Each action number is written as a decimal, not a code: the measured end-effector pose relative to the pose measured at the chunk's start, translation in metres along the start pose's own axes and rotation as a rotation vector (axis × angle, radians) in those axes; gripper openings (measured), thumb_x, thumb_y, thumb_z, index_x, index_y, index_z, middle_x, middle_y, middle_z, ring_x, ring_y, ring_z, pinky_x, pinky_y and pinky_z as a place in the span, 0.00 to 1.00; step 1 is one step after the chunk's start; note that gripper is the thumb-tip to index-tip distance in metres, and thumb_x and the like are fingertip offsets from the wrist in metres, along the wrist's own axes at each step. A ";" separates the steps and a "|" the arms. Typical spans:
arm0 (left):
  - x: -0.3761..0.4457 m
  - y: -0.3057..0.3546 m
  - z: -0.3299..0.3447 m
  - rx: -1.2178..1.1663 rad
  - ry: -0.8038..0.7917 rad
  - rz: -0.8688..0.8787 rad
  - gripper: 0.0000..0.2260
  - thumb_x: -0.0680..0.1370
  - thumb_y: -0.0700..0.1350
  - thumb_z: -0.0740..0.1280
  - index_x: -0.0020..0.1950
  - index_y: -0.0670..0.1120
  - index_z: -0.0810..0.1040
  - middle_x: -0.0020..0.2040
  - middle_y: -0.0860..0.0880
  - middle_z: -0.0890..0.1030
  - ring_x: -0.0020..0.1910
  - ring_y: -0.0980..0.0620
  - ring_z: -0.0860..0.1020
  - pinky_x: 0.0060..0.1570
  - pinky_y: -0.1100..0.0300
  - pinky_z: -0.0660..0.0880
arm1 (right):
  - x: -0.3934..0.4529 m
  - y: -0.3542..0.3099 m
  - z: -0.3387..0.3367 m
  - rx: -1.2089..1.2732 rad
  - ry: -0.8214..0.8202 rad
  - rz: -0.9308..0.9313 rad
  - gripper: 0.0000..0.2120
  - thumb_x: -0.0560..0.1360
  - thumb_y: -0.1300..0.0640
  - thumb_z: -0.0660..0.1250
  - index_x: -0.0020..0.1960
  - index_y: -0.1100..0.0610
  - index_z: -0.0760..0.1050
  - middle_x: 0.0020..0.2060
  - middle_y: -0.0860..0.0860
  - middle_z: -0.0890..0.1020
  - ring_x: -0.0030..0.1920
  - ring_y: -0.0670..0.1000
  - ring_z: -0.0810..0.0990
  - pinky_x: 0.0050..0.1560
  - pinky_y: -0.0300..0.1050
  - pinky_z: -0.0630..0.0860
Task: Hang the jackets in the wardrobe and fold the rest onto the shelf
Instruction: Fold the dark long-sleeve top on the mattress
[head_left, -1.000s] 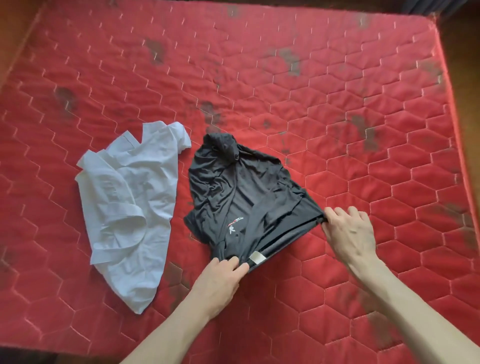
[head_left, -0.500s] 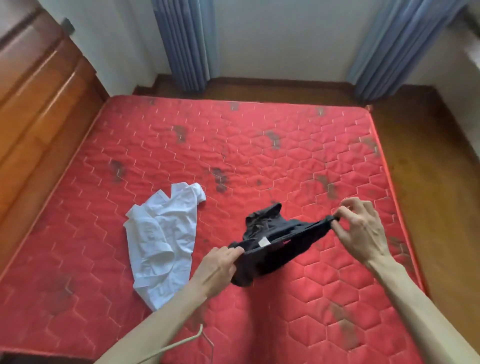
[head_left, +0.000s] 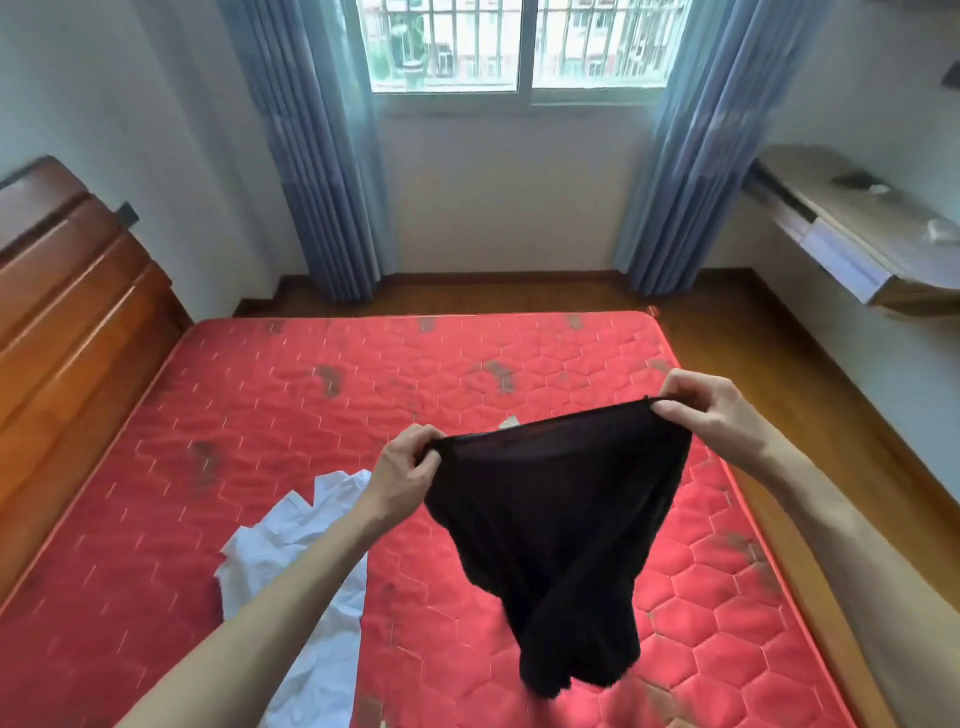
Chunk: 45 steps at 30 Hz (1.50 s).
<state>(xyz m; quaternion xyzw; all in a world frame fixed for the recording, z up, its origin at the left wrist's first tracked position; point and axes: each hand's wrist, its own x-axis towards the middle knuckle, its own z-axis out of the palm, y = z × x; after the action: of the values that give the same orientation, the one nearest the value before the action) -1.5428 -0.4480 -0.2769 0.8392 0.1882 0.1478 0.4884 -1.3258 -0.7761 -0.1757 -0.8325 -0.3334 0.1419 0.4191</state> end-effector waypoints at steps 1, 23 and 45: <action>0.006 0.006 -0.006 0.000 -0.028 0.009 0.13 0.80 0.31 0.63 0.47 0.46 0.81 0.40 0.52 0.79 0.38 0.60 0.74 0.43 0.62 0.70 | 0.001 -0.002 -0.008 -0.073 -0.010 -0.014 0.10 0.80 0.54 0.72 0.41 0.55 0.77 0.34 0.47 0.77 0.36 0.47 0.74 0.40 0.47 0.71; 0.033 0.177 -0.001 -0.268 -0.255 0.242 0.09 0.83 0.31 0.63 0.54 0.37 0.83 0.42 0.35 0.84 0.37 0.46 0.83 0.38 0.57 0.78 | 0.056 -0.065 0.017 -0.022 0.277 -0.145 0.07 0.77 0.66 0.70 0.52 0.58 0.85 0.44 0.51 0.87 0.42 0.50 0.87 0.49 0.54 0.85; 0.038 0.163 -0.001 -0.383 0.016 0.175 0.14 0.80 0.32 0.62 0.58 0.44 0.83 0.44 0.46 0.88 0.45 0.49 0.86 0.46 0.59 0.81 | 0.046 -0.096 0.051 -0.077 -0.016 -0.255 0.09 0.82 0.59 0.60 0.51 0.49 0.77 0.41 0.46 0.82 0.40 0.46 0.80 0.41 0.44 0.77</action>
<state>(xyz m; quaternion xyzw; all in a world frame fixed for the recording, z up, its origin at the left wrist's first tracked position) -1.4814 -0.5038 -0.1310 0.7429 0.0871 0.2294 0.6229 -1.3599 -0.6732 -0.1286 -0.7976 -0.4453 0.0812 0.3988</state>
